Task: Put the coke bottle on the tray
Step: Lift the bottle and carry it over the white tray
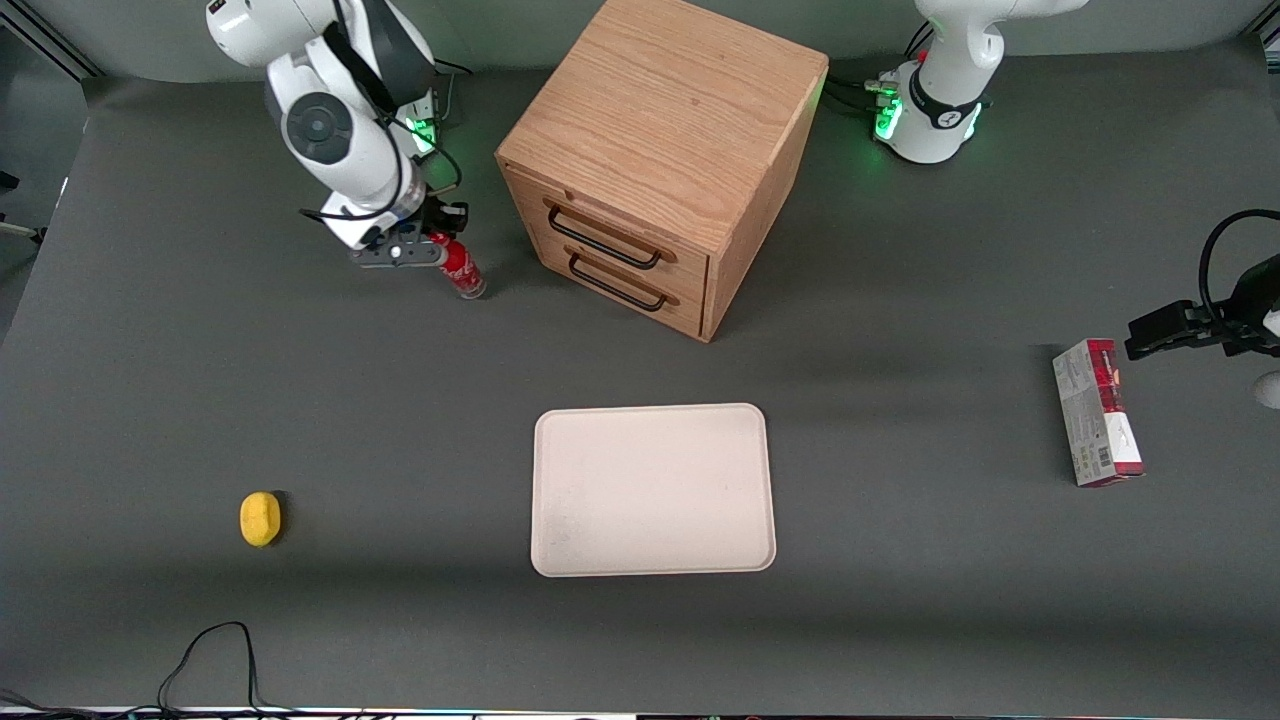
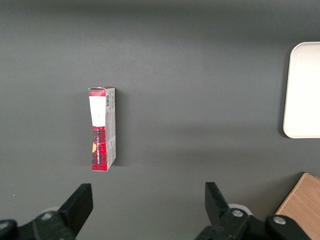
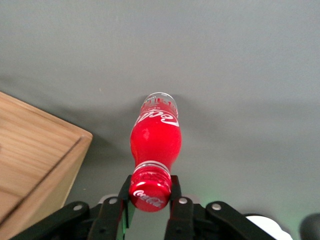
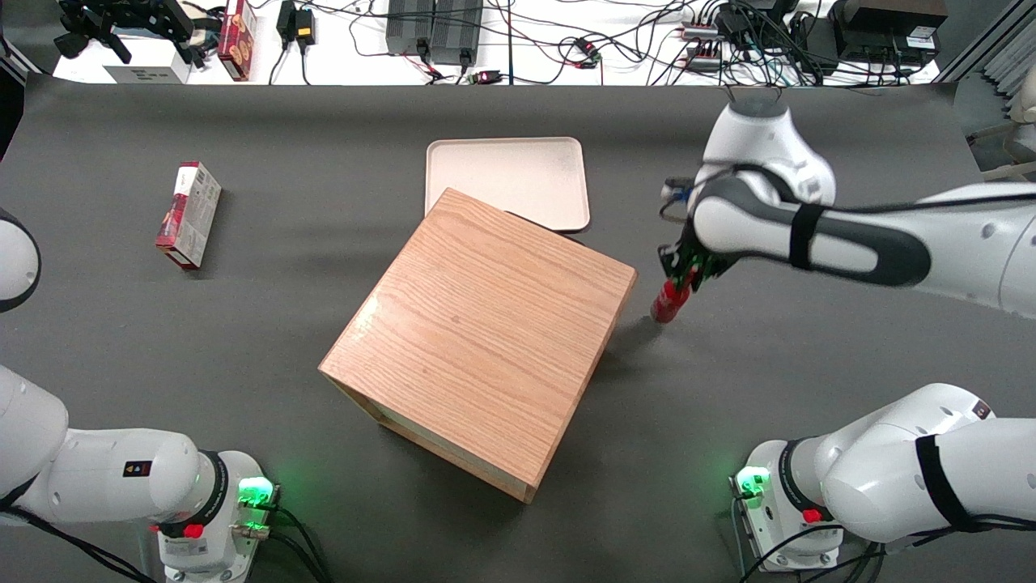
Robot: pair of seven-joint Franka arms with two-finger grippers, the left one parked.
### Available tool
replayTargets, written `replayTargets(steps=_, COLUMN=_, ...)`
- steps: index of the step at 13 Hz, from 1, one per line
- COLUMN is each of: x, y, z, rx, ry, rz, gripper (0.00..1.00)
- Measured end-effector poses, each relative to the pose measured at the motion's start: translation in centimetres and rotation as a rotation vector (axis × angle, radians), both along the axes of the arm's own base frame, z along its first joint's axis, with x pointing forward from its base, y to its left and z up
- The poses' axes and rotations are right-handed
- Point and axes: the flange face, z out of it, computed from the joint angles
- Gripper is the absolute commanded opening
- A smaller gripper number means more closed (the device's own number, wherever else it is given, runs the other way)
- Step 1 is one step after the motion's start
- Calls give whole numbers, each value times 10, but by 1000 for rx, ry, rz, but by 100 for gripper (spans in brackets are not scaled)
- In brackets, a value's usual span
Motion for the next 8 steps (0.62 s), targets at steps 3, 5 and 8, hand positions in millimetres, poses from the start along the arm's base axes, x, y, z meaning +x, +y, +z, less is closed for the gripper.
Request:
replayTargets(steps=3, x=70, y=0, z=67, rx=-9, ry=5, rz=-44, gripper=0)
replayTargets(steps=5, x=123, y=7, z=95, rx=-41, ry=26, rz=-70, gripper=0)
replayTargets(steps=8, x=197, y=2, z=121, rx=-41, ry=42, rz=-120, gripper=0)
